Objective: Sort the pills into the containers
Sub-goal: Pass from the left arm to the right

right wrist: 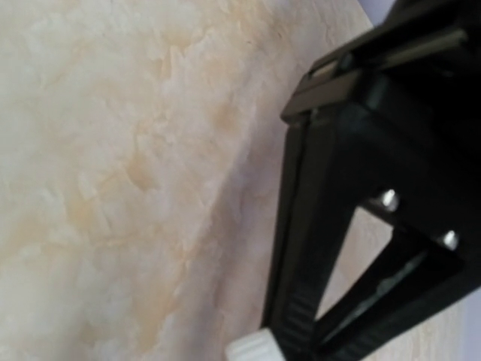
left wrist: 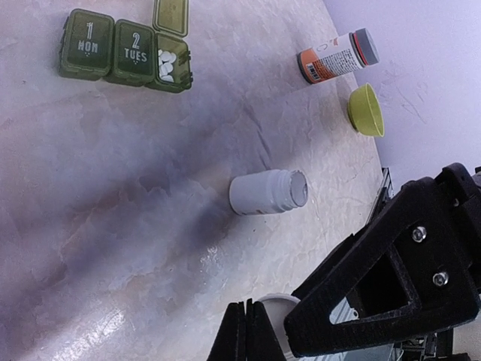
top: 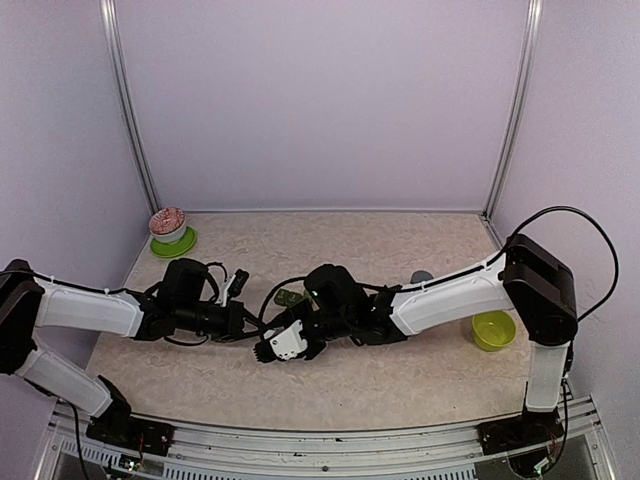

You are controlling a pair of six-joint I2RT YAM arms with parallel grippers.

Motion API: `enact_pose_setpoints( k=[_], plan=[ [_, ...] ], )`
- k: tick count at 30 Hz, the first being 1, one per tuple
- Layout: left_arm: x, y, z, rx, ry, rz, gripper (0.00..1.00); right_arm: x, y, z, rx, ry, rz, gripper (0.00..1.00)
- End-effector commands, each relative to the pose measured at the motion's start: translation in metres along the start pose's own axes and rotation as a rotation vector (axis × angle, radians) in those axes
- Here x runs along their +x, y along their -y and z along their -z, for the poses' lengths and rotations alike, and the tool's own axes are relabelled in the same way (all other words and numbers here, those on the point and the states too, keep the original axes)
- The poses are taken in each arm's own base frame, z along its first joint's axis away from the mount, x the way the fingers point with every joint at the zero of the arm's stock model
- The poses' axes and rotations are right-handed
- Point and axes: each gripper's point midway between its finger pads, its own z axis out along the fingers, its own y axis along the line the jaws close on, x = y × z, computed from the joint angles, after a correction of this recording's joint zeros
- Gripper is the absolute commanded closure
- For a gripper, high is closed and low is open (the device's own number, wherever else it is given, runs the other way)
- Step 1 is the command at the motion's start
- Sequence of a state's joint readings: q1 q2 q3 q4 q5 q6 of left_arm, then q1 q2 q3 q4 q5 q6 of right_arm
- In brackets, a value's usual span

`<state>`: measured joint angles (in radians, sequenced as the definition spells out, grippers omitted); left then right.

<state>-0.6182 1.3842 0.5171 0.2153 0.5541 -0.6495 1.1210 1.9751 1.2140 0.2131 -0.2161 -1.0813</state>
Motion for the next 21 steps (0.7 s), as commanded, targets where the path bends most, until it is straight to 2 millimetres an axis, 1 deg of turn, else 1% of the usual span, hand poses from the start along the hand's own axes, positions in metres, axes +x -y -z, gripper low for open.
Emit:
enact_pose_setpoints(
  k=[1, 6, 8, 10, 12, 17, 19, 20, 21],
  plan=[
    [-0.007, 0.016, 0.0, 0.039, 0.002, -0.026, 1.0, 0.0, 0.003, -0.005, 0.013, -0.018, 0.013, 0.6],
    [-0.005, 0.016, -0.001, 0.039, -0.003, -0.029, 1.0, 0.001, 0.004, -0.003, 0.012, -0.025, 0.027, 0.68],
    [-0.004, 0.016, -0.002, 0.041, -0.008, -0.029, 1.0, 0.002, 0.003, -0.003, 0.01, -0.03, 0.036, 0.72],
    [-0.002, 0.015, -0.003, 0.043, -0.016, -0.032, 1.0, -0.001, 0.003, -0.002, 0.005, -0.019, 0.038, 0.75],
    [0.0, 0.014, -0.004, 0.045, -0.02, -0.031, 1.0, -0.002, 0.002, -0.001, -0.003, -0.011, 0.043, 0.81],
    [0.002, 0.012, -0.006, 0.049, -0.028, -0.026, 1.0, -0.007, 0.0, 0.001, -0.02, 0.013, 0.041, 0.84],
    [0.001, 0.014, -0.006, 0.052, -0.025, -0.028, 0.97, -0.008, -0.001, 0.002, -0.027, 0.014, 0.04, 0.85],
    [0.001, 0.013, -0.006, 0.052, -0.022, -0.027, 0.91, -0.009, -0.002, 0.002, -0.032, 0.017, 0.038, 0.86],
    [0.0, 0.014, -0.005, 0.054, -0.018, -0.03, 0.8, -0.009, -0.002, 0.003, -0.037, 0.018, 0.035, 0.86]
  ],
)
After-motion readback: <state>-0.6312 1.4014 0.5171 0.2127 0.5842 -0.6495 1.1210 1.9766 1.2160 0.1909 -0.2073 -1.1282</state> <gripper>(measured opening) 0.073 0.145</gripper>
